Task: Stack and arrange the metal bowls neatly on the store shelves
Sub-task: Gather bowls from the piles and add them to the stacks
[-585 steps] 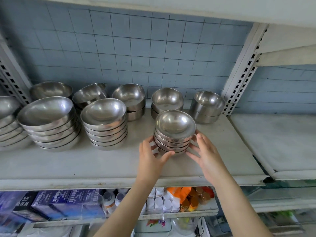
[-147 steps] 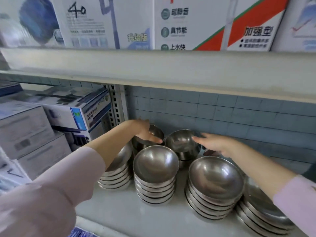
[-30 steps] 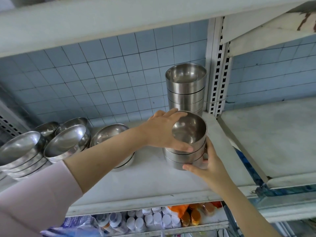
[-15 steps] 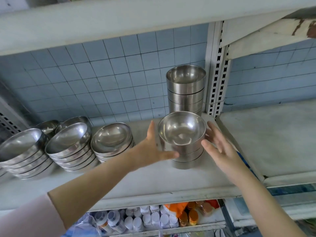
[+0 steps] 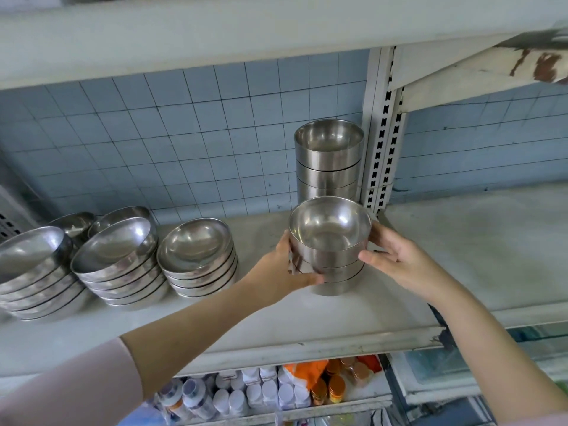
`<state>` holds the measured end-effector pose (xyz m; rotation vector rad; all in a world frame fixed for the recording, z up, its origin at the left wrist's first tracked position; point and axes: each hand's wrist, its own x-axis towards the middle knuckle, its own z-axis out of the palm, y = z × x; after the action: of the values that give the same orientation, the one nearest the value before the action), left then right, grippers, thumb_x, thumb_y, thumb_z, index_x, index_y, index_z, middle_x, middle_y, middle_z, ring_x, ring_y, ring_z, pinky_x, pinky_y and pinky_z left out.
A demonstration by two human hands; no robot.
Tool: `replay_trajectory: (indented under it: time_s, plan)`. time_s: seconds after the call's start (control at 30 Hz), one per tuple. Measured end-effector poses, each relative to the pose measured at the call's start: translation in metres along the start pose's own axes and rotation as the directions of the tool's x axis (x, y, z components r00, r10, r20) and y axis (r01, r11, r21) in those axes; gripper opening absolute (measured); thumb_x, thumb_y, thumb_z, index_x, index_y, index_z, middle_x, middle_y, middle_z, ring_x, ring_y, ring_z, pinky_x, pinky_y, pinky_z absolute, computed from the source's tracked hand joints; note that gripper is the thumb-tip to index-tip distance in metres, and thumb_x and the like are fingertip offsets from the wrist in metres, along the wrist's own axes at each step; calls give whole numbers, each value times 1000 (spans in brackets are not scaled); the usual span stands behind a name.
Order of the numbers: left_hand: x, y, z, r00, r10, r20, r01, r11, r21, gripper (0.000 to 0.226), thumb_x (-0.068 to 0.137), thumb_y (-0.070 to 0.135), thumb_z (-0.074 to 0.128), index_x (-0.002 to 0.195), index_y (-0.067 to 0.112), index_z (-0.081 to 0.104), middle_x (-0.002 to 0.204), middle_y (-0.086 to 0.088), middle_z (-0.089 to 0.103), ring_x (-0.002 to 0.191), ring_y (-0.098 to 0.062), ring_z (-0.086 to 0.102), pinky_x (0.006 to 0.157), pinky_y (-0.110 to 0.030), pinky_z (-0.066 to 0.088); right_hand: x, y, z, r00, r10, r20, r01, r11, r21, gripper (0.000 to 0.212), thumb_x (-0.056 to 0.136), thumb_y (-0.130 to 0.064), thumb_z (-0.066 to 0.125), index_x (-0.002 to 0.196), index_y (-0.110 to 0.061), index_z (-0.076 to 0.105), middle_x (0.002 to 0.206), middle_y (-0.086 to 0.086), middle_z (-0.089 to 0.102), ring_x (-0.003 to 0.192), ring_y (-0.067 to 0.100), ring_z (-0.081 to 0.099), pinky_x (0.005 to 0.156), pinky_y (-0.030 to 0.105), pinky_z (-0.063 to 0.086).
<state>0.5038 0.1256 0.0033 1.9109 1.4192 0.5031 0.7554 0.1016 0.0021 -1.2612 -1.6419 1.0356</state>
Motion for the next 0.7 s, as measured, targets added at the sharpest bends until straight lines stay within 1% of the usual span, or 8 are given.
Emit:
replay_trajectory:
  time_s: [0.1,0.2,0.3,0.37,0.43,0.5,0.6,0.7]
  plan:
    - [-20,6,-30,999,34,17,-37,971,238,112,76,66,66,154,30,-6,128,-2,56,108,-19,60,93,-28,47,-3,-35,-7,991,-22,-129,7,993,-114,93,69,-66,65,151,-42,26,154,-21,30,136,1,34,108,23,30]
    - [-50,6,-80,983,167,-82,-116,896,430,100,80,64,63,154,36,2,127,-6,60,89,2,58,73,-7,36,2,-79,0,967,-192,-165,135,943,-305,82,70,-71,60,145,-47,37,143,-31,34,124,-15,31,92,2,24]
    - [-82,-5,-139,957,218,-191,-105,876,471,85,80,61,62,151,37,23,155,12,32,134,-4,34,101,-7,17,20,-123,27,948,-307,-90,245,879,-408,79,66,-76,55,138,-43,49,130,-31,44,117,-18,38,80,-9,25]
    - [-103,-20,-178,945,209,-252,-59,865,498,85,75,67,55,149,32,32,157,13,27,144,-8,22,109,-14,12,38,-144,56,947,-321,6,293,857,-423,82,64,-80,51,137,-42,50,131,-30,47,120,-6,48,83,-6,27]
    - [-124,-41,-215,926,177,-334,20,859,511,82,75,63,57,147,30,36,156,7,32,145,-11,23,111,-19,14,60,-160,88,941,-321,106,334,839,-429,85,63,-82,48,137,-42,50,135,-29,48,120,-6,50,93,2,27]
    - [-147,-69,-251,919,105,-381,122,841,528,86,74,66,53,148,28,33,157,6,30,147,-13,19,114,-23,13,83,-176,126,937,-294,190,348,838,-420,89,59,-86,46,136,-42,50,136,-29,48,113,-10,51,96,12,32]
    - [-179,-113,-298,918,-42,-395,266,804,532,102,65,77,46,152,27,25,160,4,22,149,-17,12,118,-33,11,118,-195,185,912,-275,303,377,853,-362,95,58,-84,49,137,-31,52,141,-19,51,126,-4,47,111,26,36]
    - [-201,-160,-335,915,-154,-374,361,728,583,114,57,88,36,153,28,22,162,7,12,150,-17,5,119,-37,6,151,-212,243,894,-235,382,370,867,-333,100,58,-84,50,140,-27,50,142,-14,53,129,-2,47,113,30,35]
